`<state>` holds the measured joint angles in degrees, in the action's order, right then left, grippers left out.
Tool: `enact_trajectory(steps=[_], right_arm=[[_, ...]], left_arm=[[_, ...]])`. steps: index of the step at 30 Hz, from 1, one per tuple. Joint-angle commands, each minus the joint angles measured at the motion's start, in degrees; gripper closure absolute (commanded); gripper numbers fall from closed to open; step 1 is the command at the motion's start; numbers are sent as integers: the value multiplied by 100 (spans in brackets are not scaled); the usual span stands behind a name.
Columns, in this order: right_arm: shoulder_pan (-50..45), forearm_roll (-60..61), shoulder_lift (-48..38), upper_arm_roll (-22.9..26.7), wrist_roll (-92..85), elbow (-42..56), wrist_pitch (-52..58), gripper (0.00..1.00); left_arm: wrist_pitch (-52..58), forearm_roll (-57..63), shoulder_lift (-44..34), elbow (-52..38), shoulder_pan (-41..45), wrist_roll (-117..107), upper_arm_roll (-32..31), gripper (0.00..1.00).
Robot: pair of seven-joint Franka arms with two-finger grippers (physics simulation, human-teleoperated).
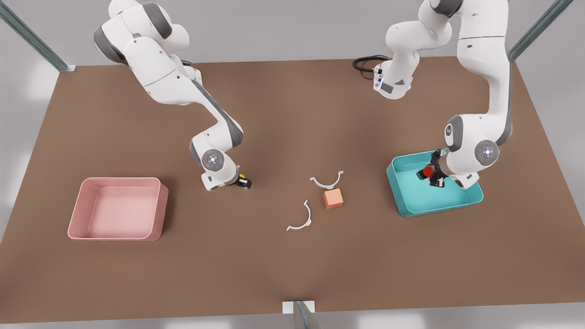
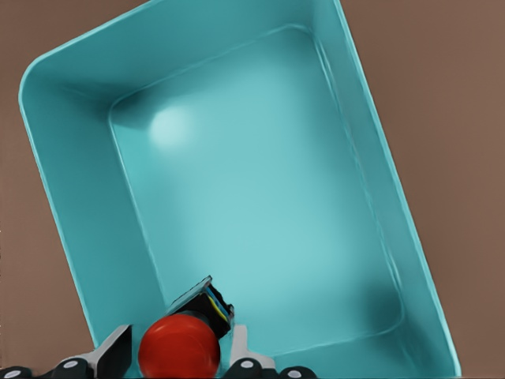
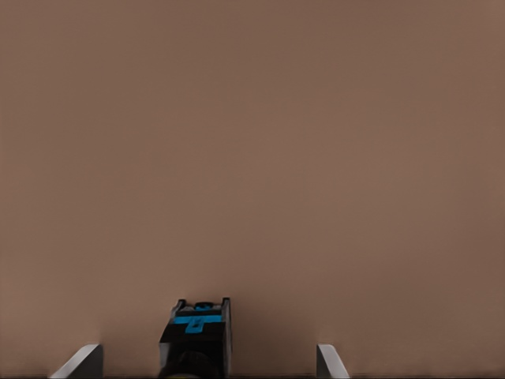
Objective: Place the red button in the blue storage box with the left arm, and place the yellow button in the pink storage box with the right arm
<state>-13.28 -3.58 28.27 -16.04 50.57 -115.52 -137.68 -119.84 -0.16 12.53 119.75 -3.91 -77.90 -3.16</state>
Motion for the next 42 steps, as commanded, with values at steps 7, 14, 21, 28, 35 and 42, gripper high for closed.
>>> enact_trajectory(steps=[7,14,21,28,35,42], right_arm=[[-52,15,91,-48,955,-190,-356,0],[-43,41,143,-65,955,-138,-427,63],[88,-187,-269,-101,788,618,513,69],[2075,-187,-586,-92,-2657,1400,1867,69],[3226,-776,-542,-30,-4424,1849,2272,68],[3613,-996,-305,-65,-4591,1937,2587,0]], left_arm=[[1049,-2,48,-839,74,2524,-44,0],[3652,42,-409,-3924,118,8616,-282,0],[3635,33,-418,-3960,109,8625,-264,0],[3626,51,-426,-4039,74,8643,-255,0],[3679,33,-435,-4039,74,8625,-229,0],[3643,24,-444,-4039,57,8678,-238,0]])
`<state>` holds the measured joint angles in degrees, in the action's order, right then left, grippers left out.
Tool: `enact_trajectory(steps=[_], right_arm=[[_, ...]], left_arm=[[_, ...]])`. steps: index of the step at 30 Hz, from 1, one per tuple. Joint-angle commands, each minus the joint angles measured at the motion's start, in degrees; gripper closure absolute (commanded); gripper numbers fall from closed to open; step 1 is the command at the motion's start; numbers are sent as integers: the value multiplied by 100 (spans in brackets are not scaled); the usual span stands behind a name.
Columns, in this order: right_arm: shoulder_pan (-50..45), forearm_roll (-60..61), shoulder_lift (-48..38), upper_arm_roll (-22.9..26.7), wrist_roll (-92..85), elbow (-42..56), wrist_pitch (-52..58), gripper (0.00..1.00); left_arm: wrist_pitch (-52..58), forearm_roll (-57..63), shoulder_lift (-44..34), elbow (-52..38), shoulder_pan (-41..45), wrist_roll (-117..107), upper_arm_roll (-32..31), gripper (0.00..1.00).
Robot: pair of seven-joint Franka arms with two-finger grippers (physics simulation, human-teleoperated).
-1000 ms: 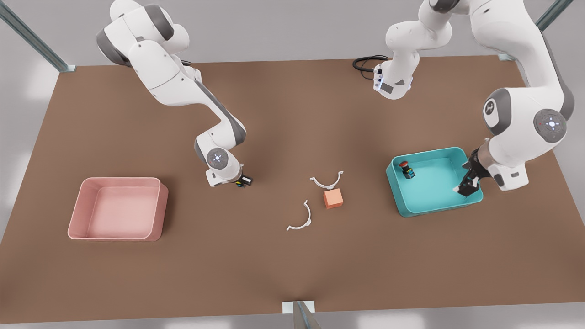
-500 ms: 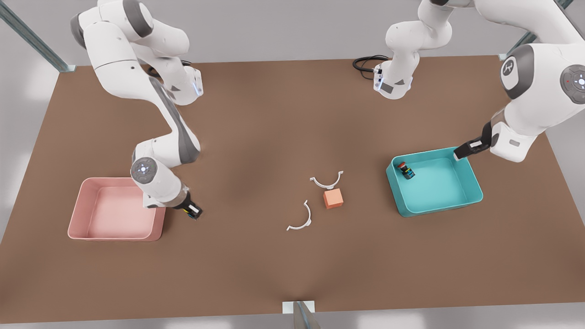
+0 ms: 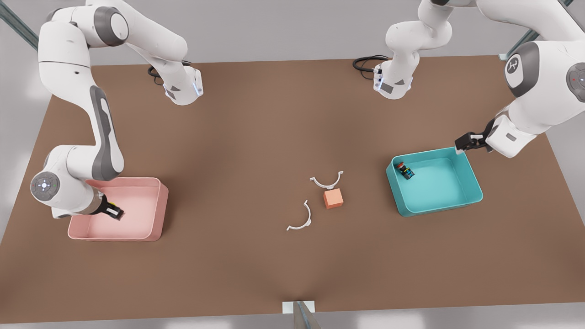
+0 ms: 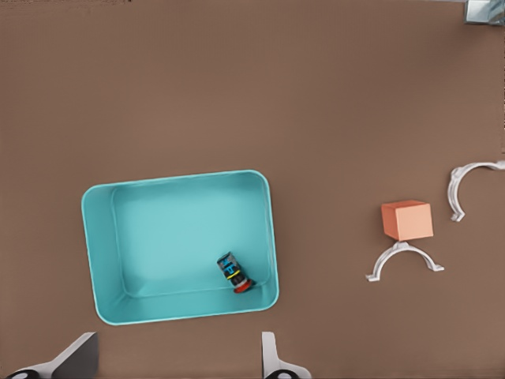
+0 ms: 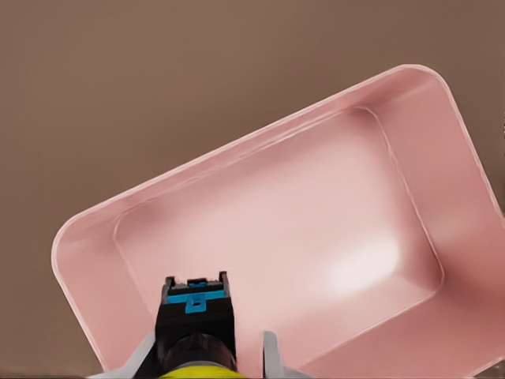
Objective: Place the red button in the blue storage box with the left arm, and place the yellow button in the pink storage box with the right arm
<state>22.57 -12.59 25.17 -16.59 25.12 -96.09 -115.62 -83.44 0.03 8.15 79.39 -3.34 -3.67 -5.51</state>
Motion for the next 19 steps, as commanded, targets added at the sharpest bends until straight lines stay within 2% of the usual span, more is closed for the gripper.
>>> enact_trajectory(steps=[1,5,10,11,12,13,14,15,19], right_arm=[[19,-95,6,-37,-2038,3,646,0],[-60,63,-38,-89,-2003,99,1023,0],[-60,28,-267,-1399,-1880,1584,2140,0],[-173,37,-486,-1347,-1880,1752,2271,0],[-1305,159,-846,-216,-1906,1752,2333,0],[-2660,651,-1189,1411,-2046,1717,2412,0],[-2960,819,-1593,1765,-2161,1515,2719,0],[-2925,819,-1814,1747,-1915,1207,2834,0],[-2907,845,-1779,1747,-1950,1224,2834,0]], left_arm=[[-5,5,-6,-3,1,1254,-3,0],[-5,14,-6,-3,1,1254,-3,0],[-5,14,-6,-3,1,1254,-21,0],[-5,14,-6,-3,9,1254,-21,0],[-5,14,-6,-3,1,1254,-21,0],[-5,14,-6,-3,1,1254,-21,0],[-5,14,-6,-3,9,1254,-21,0],[-5,23,-6,-3,9,1254,-21,0],[-5,14,-6,-3,9,1254,-21,0]])
